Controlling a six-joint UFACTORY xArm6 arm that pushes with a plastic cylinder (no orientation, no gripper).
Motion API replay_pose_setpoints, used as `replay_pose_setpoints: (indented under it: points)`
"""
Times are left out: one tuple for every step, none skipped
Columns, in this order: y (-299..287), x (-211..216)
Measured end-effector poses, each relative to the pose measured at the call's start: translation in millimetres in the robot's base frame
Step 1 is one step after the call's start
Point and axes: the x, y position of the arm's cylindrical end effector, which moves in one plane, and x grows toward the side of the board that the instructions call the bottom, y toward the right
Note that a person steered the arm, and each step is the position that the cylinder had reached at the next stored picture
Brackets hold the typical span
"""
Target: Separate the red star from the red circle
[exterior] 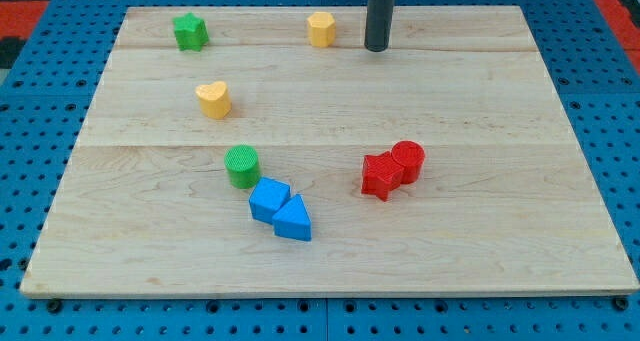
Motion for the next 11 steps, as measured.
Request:
replay_pose_setpoints:
  points:
    - [-1, 0]
    - [-3, 0]
    - [-3, -1]
    - [-3, -1]
    - [-6, -1]
    - [-9, -1]
    - [-9, 25]
    - [-12, 81]
    - [-13, 153]
    - [-22, 218]
    - [-19, 253]
